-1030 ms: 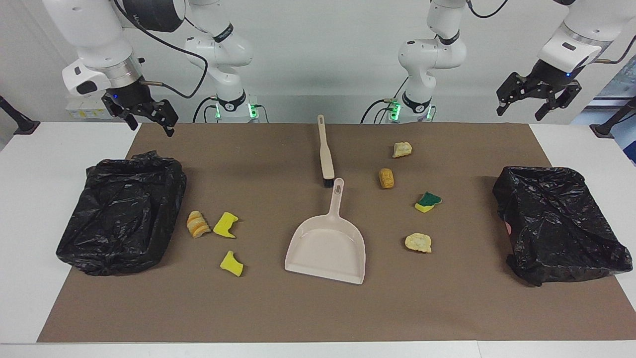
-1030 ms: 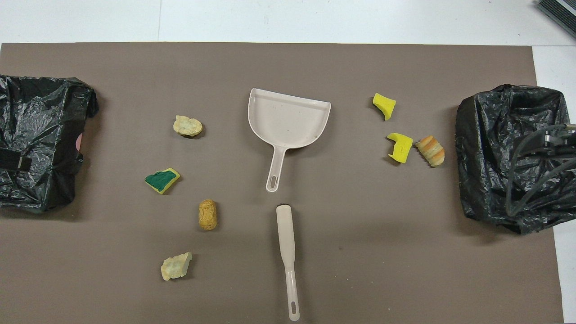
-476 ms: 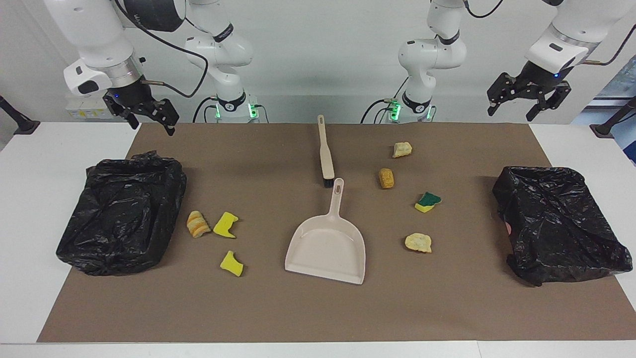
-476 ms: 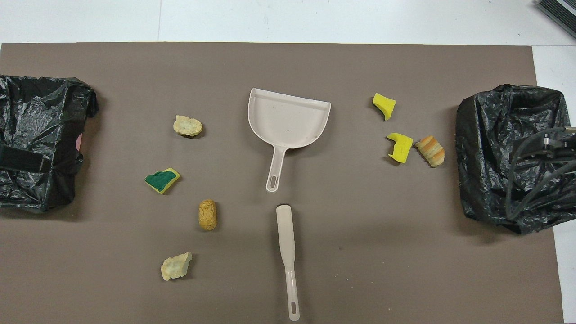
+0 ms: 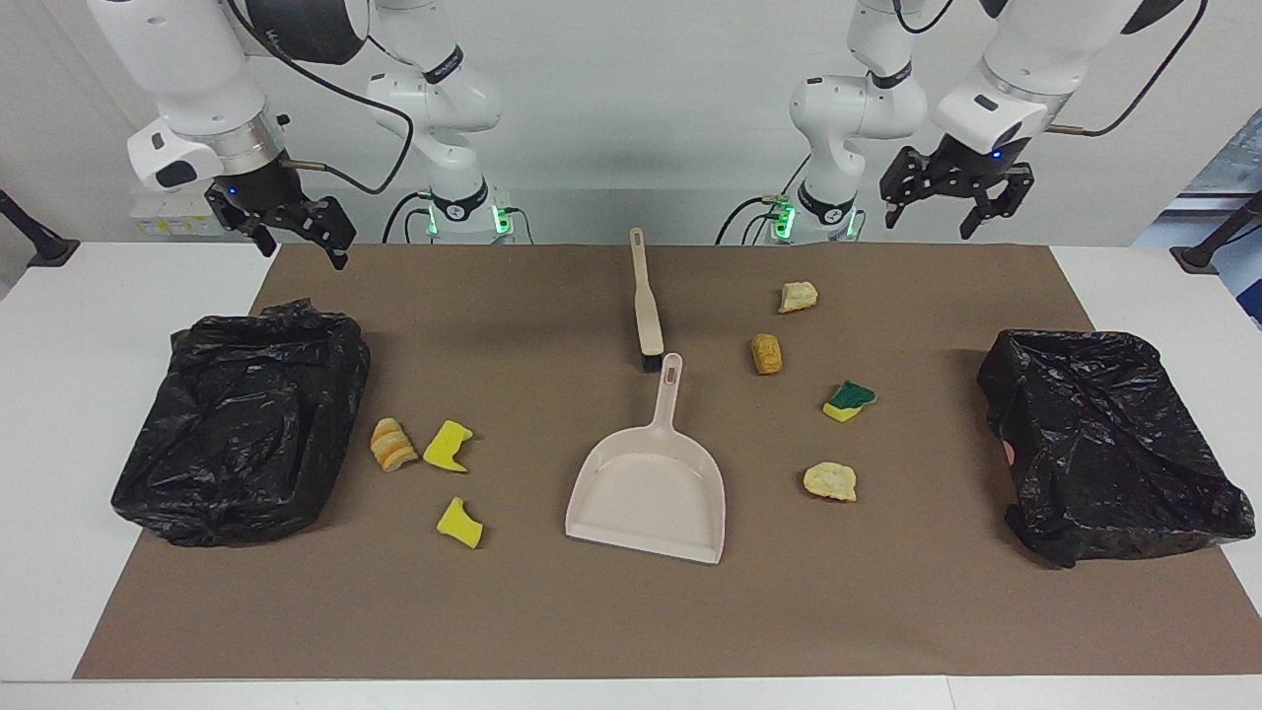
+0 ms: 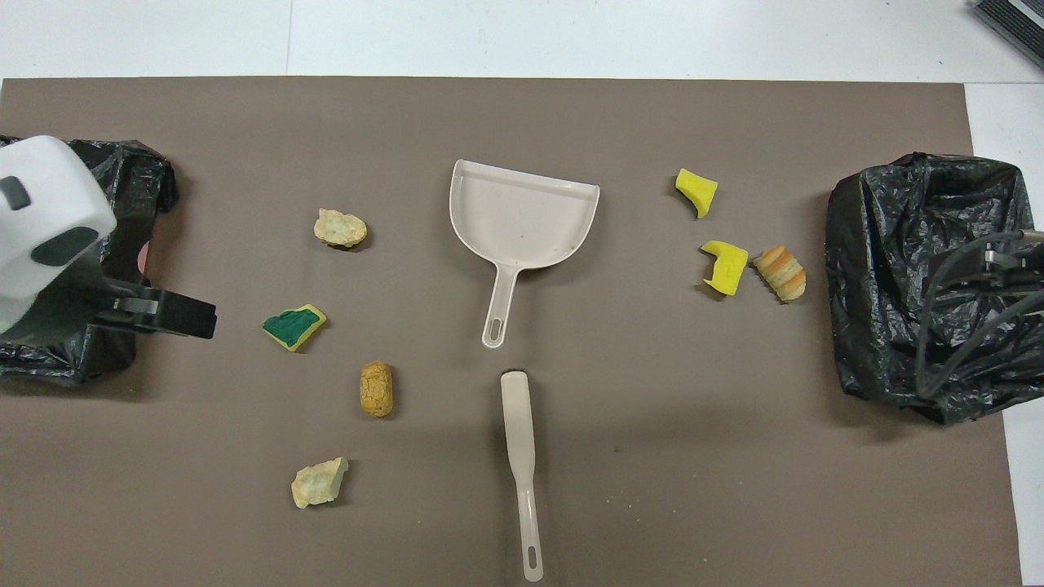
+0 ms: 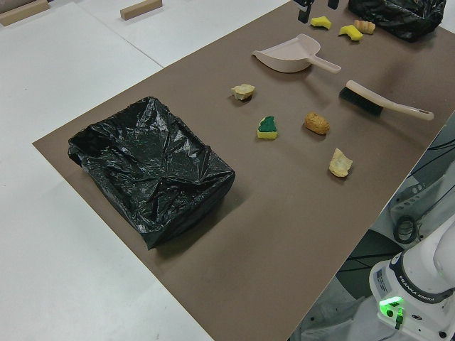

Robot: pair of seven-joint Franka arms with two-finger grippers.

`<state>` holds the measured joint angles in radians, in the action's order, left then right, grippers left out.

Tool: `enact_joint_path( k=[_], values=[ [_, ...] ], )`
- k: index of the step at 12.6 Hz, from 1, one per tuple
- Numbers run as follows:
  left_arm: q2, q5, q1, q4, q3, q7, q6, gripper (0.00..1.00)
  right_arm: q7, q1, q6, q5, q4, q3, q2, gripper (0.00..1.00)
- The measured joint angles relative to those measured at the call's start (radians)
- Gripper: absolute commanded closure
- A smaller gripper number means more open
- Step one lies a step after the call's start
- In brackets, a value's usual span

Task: Sweep and dump trash in bin
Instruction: 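Move the left gripper down toward the beige brush handle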

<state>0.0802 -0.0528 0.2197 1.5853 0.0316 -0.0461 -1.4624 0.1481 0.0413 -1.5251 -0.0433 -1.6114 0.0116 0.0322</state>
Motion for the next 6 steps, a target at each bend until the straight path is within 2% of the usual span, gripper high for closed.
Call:
enact_joint_path(
  k=[6],
  values=[
    [0.023,0.0,0.224,0.196,0.01,-0.278,-0.176,0.0,0.0,0.0,0.0,0.0,0.0,0.0,0.0,0.0]
  ],
)
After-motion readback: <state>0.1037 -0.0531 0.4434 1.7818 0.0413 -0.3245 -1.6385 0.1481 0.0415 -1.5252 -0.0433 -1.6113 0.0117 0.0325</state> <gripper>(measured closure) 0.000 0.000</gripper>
